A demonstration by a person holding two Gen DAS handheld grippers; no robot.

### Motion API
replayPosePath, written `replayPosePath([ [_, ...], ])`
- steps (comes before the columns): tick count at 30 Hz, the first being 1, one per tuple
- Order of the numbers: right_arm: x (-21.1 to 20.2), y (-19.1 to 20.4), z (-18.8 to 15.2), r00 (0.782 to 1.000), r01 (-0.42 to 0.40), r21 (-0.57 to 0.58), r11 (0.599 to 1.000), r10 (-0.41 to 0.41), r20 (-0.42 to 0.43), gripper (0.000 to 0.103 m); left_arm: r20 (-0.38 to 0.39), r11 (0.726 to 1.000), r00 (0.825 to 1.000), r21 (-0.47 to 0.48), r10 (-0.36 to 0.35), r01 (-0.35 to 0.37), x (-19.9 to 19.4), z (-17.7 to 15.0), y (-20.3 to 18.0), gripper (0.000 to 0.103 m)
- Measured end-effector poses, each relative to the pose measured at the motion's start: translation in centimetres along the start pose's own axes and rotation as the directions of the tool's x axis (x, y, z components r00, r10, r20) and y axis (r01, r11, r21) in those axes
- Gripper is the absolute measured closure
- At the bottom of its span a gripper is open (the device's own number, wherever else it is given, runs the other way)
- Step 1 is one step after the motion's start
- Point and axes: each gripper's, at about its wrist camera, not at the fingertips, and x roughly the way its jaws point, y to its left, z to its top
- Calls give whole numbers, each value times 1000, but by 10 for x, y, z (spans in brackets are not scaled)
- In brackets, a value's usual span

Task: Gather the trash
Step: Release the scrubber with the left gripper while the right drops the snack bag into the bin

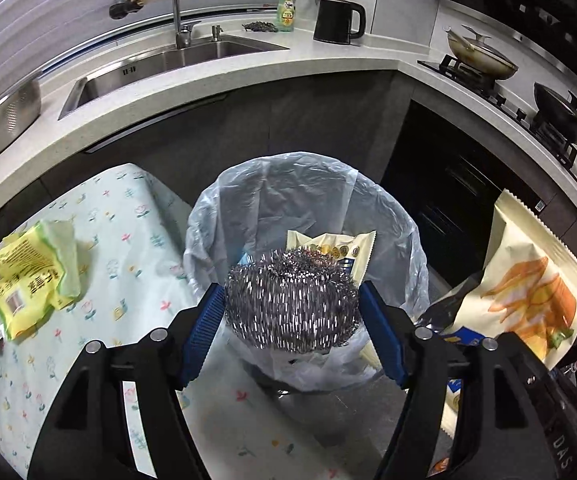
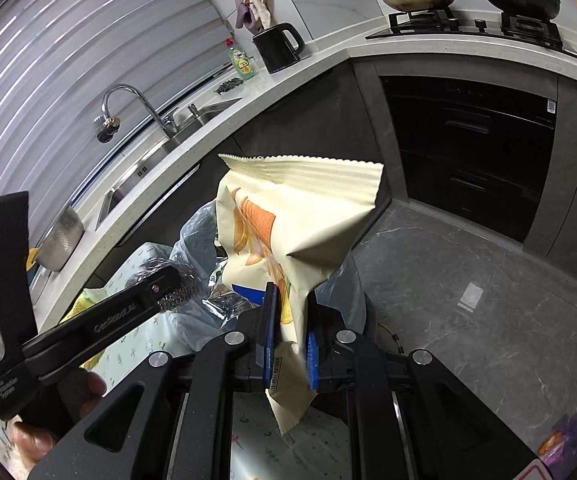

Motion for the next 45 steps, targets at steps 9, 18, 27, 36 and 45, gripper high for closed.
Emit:
replayPosePath([
  [9, 3, 5, 7, 1000, -3, -5, 1000, 3, 14, 91, 73, 1000, 997, -7, 9, -8, -10, 16, 2, 17],
  [18, 22, 42, 26, 999, -41, -86, 995, 43, 18, 91, 95, 995, 993, -71, 72, -65, -25, 10, 42, 17],
  [27, 64, 83, 31, 1000, -25, -145, 989, 23, -15, 78, 98, 985, 986, -120, 136, -124, -33, 3, 85, 17],
  [36, 48, 103, 26, 999, -31, -161, 986, 34, 17, 59, 95, 976, 984, -172, 152, -135, -42, -5, 110, 16],
  [45, 24, 136, 9, 997, -80, -222, 972, 83, 4, 55, 97, 963, 979, -221, 180, -155, -67, -22, 132, 16],
])
